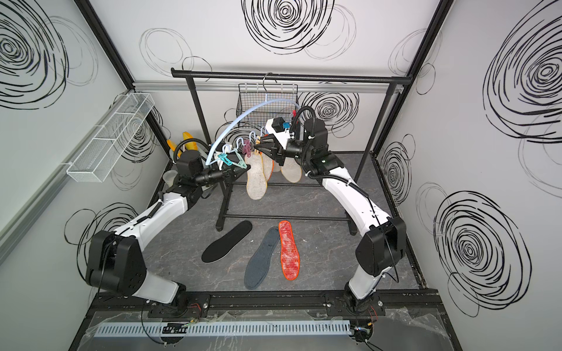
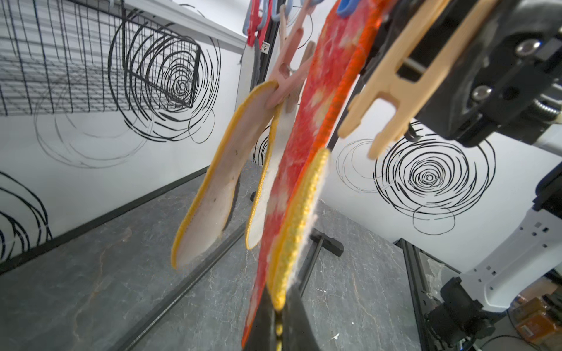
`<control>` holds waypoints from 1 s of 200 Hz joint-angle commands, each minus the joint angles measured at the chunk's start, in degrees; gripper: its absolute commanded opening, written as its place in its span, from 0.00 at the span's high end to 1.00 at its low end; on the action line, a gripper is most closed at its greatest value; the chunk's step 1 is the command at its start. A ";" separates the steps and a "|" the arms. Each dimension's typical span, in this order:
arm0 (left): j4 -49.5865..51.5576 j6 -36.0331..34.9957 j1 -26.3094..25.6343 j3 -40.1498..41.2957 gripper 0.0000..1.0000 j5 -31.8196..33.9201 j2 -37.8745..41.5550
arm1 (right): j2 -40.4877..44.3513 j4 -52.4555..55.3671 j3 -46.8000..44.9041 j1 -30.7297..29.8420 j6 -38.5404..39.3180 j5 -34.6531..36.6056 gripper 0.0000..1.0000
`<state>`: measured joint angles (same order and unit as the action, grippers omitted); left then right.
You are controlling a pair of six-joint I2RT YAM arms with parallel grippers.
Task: Take the shoe insoles off the hanger
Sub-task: Open the clamp at the hanger, then place the insole at the center of the board.
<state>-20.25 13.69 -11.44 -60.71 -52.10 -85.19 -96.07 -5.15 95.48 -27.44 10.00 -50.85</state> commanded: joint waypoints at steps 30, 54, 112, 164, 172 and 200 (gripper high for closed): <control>-0.19 6.09 -1.47 9.07 1.00 8.00 9.93 | 1.15 -2.23 -0.64 0.32 -0.42 0.76 0.47; -0.12 10.11 -2.08 11.65 1.00 10.11 13.28 | 2.07 -2.52 -2.15 0.31 -0.42 1.59 0.35; 1.35 13.63 -9.71 21.32 1.00 15.81 20.82 | 13.80 -6.66 -18.05 2.33 -2.74 8.63 0.19; -3.45 25.47 -23.23 26.08 1.00 25.88 19.18 | 31.80 -3.57 -38.03 5.24 -8.14 22.87 0.15; -5.02 28.07 -25.70 26.34 1.00 28.00 17.78 | 34.39 -4.92 -41.24 6.04 -9.65 25.28 0.13; -12.64 37.84 -32.23 25.35 1.00 28.90 9.51 | 39.68 -4.85 -47.41 9.46 -13.49 30.27 0.13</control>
<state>-23.11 40.53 -39.66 -34.85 -27.16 -70.08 -59.42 -9.93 51.33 -20.58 1.50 -28.53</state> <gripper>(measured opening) 0.078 0.869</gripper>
